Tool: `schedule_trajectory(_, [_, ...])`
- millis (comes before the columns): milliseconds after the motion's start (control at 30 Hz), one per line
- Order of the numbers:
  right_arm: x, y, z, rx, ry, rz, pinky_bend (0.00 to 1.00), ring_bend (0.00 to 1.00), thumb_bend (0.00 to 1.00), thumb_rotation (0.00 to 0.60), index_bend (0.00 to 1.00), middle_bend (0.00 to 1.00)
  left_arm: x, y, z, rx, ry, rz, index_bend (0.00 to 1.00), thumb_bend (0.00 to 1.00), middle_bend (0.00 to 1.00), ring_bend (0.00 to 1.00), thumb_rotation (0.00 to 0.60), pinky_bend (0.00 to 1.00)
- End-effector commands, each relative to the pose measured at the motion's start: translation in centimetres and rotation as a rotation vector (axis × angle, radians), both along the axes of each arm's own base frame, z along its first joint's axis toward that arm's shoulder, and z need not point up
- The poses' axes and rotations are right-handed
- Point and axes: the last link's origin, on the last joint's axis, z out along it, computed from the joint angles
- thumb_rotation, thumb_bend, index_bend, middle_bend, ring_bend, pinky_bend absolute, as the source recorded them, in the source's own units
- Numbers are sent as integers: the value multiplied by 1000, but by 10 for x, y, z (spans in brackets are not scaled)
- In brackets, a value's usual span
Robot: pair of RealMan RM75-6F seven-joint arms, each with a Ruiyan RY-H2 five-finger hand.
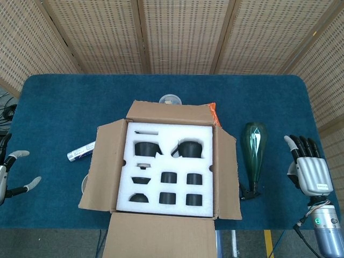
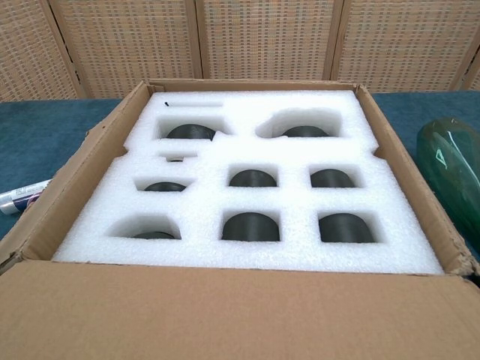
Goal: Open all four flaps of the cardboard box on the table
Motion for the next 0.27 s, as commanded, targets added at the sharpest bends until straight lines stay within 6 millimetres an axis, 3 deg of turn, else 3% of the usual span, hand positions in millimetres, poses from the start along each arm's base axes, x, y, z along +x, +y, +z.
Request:
schedule_trajectory(33, [0, 1, 1, -9, -4, 5, 0, 0, 974, 600, 58, 87, 0, -3, -2, 0, -10, 0, 320, 162, 0, 0, 435, 0])
schedule_trajectory(267, [-1, 2, 1, -22, -11, 13, 0, 0, 971, 600, 58, 72, -1, -1, -5, -10, -23, 8, 320, 162, 0, 0, 434, 0])
